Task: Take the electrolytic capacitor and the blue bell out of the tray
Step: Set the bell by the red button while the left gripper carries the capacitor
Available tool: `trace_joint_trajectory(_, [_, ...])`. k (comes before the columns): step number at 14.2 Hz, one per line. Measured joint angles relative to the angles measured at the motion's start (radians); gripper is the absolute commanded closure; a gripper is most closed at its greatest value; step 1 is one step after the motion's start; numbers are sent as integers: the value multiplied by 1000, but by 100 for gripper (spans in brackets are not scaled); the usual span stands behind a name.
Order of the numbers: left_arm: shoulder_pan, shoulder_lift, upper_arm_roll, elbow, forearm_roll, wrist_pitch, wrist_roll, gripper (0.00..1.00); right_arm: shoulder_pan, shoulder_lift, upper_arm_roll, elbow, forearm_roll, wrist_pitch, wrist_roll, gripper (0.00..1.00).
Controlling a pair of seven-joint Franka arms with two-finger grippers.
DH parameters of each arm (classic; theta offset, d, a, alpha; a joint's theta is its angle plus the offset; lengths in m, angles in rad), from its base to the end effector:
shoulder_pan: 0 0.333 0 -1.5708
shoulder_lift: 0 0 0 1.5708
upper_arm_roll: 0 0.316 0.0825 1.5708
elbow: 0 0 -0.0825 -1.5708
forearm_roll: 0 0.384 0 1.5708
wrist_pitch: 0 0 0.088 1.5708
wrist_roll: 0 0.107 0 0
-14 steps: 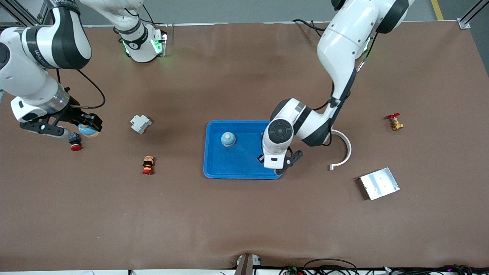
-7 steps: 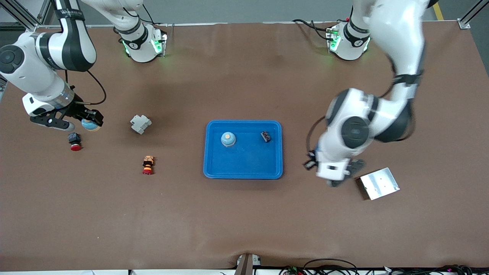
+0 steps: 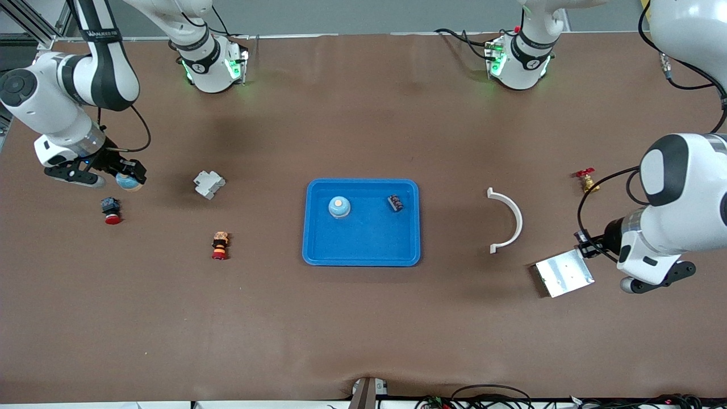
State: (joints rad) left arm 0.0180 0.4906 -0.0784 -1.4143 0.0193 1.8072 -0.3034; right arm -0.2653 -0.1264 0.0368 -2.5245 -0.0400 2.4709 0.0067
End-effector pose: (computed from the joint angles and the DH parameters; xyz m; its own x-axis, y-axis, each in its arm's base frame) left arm 0.6879 -0.0308 0.4106 0.9654 0.2419 -0.0973 0.2420 -0.9702 -0.0109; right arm 0.4463 -0.1038 0.3297 0.9768 -0.2018 0.0723 -0.2045 -0.9784 0.0312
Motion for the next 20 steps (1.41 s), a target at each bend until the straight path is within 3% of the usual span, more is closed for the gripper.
trace_joint_trajectory(6, [-24,43,-10,-80,24,47,211,100,-45,8,-57,-56,16,83,-113,100])
trace_joint_trajectory(9, [-29,55,-16,-192,30,182,224,100,-52,45,-58,-83,117,130,-187,100])
trace_joint_trajectory(13, [-42,56,-25,-267,31,220,224,100,-65,139,-60,-85,255,202,-326,100])
trace_joint_trajectory(20, [-37,56,-22,-357,78,289,224,100,-65,272,-58,-83,259,343,-347,100])
